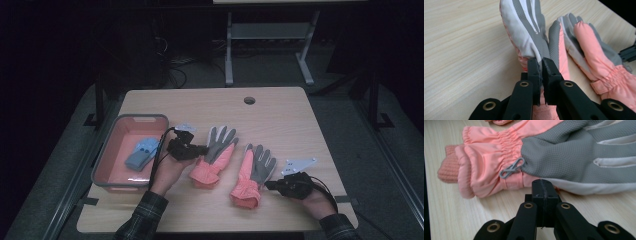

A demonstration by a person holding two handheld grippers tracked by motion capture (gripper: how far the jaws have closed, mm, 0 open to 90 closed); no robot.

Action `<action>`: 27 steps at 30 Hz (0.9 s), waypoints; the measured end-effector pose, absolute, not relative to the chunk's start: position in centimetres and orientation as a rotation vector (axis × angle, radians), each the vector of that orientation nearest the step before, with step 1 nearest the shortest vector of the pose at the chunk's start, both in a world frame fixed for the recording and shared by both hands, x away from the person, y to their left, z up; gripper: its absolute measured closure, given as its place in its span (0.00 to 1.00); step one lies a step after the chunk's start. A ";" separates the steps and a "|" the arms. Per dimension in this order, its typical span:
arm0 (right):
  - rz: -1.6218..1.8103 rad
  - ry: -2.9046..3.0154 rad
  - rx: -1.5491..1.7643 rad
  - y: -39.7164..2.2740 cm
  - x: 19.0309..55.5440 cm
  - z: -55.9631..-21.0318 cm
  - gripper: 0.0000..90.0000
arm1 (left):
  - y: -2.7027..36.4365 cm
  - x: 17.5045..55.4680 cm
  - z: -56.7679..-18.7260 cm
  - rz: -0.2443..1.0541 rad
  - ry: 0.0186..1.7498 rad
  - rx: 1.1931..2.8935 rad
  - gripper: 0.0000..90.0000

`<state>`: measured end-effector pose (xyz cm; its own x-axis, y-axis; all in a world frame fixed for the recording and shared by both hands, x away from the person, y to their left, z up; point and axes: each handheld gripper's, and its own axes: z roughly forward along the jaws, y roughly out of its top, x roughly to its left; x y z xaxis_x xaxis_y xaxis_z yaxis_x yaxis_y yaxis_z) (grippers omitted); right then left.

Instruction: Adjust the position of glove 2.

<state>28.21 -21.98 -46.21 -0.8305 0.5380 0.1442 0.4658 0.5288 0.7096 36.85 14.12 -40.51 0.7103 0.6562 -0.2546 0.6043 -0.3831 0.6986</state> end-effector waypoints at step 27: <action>1.211 2.653 0.849 -19.3 29.6 -46.1 1.00 | 10.7 38.5 -39.1 0.025 0.917 2.144 0.95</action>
